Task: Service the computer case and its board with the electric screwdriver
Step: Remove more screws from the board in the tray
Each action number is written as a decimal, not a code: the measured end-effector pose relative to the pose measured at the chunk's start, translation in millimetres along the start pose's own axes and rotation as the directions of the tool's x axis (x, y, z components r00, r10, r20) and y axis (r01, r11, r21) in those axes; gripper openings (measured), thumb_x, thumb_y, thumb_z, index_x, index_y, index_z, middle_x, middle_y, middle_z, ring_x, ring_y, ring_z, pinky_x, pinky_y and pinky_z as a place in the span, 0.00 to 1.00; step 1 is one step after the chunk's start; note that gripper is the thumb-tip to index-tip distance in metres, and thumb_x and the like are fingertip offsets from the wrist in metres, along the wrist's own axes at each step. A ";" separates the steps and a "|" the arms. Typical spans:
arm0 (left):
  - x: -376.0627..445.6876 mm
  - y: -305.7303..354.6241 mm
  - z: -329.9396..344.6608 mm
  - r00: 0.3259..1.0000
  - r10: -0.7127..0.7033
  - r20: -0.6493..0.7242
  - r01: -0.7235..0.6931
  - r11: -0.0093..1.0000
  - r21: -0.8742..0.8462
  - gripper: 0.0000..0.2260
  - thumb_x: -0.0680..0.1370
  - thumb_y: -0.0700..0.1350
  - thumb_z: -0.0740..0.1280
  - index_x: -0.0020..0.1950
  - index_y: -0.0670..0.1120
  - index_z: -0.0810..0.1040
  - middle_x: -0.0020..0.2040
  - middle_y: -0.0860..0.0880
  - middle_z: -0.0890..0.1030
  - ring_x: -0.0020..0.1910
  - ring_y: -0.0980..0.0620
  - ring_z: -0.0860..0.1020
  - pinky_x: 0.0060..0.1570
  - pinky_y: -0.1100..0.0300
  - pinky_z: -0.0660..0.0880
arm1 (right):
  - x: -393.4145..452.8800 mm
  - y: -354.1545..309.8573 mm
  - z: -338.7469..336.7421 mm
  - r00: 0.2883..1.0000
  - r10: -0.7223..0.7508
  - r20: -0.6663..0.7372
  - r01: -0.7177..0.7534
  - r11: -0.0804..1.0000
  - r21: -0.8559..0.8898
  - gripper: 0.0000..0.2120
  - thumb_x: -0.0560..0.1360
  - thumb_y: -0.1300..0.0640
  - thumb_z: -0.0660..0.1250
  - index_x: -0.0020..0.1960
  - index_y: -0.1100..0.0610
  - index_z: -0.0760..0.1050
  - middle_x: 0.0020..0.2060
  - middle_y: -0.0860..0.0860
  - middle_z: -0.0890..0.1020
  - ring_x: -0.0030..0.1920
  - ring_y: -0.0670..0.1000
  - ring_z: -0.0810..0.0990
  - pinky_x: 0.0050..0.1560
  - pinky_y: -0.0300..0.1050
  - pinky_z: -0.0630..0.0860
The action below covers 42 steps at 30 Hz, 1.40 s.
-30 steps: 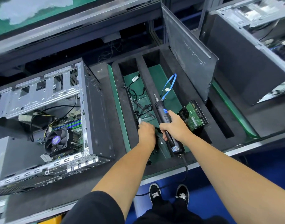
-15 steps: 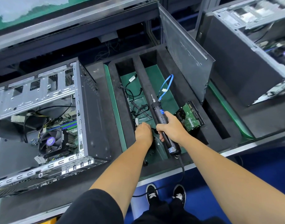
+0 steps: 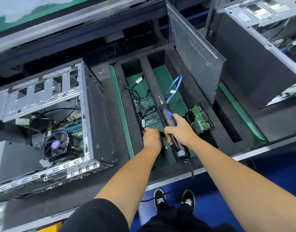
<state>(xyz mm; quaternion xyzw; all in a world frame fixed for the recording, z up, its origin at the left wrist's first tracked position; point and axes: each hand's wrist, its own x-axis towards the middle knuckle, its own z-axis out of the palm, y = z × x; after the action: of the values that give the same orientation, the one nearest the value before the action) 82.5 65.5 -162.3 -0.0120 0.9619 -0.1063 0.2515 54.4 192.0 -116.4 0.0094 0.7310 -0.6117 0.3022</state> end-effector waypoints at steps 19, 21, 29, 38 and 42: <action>3.8 14.3 11.4 0.985 -0.170 -0.005 0.165 0.964 -0.210 0.15 0.80 0.38 0.57 0.66 0.35 0.65 0.60 0.41 0.69 0.58 0.45 0.69 0.53 0.60 0.70 | -2.3 -1.0 0.7 1.000 0.015 -0.001 -0.015 1.000 0.022 0.22 0.71 0.67 0.67 0.63 0.65 0.65 0.33 0.59 0.77 0.26 0.56 0.75 0.28 0.47 0.77; 2.5 11.7 12.7 0.989 -0.148 0.009 0.145 0.947 -0.287 0.13 0.79 0.36 0.58 0.63 0.36 0.69 0.59 0.40 0.72 0.58 0.45 0.73 0.53 0.59 0.72 | -2.5 -1.8 0.9 1.000 0.009 0.006 -0.009 1.000 0.019 0.21 0.71 0.67 0.67 0.61 0.64 0.66 0.34 0.59 0.77 0.26 0.56 0.75 0.29 0.48 0.78; 10.8 1.4 -5.1 0.988 -0.111 0.109 0.152 0.820 -0.551 0.09 0.77 0.35 0.61 0.56 0.37 0.75 0.55 0.39 0.78 0.54 0.40 0.78 0.45 0.55 0.73 | -3.5 -2.7 1.7 1.000 0.000 -0.006 0.000 1.000 -0.021 0.17 0.70 0.67 0.67 0.57 0.64 0.68 0.34 0.60 0.77 0.26 0.56 0.76 0.29 0.48 0.78; 9.2 -14.6 -19.4 0.980 0.105 0.167 -0.072 0.978 -0.194 0.18 0.73 0.43 0.71 0.61 0.42 0.74 0.58 0.45 0.78 0.56 0.44 0.78 0.51 0.53 0.76 | -6.0 -3.4 4.4 0.999 -0.011 -0.030 0.010 0.999 -0.035 0.16 0.71 0.66 0.67 0.57 0.64 0.68 0.35 0.60 0.77 0.26 0.56 0.76 0.30 0.49 0.78; 6.1 -1.8 0.6 0.977 0.069 0.202 0.006 0.937 -0.348 0.15 0.75 0.40 0.69 0.61 0.42 0.74 0.57 0.46 0.79 0.56 0.44 0.78 0.53 0.52 0.77 | -5.2 -2.4 4.4 0.999 -0.002 -0.035 0.001 1.000 -0.022 0.15 0.71 0.67 0.67 0.56 0.63 0.68 0.33 0.59 0.77 0.25 0.55 0.76 0.28 0.47 0.77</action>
<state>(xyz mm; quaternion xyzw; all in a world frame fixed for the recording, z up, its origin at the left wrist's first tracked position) 77.4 63.2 -165.3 -0.0517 0.9335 0.0707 0.3476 59.7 189.3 -112.2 0.0162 0.7428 -0.6036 0.2892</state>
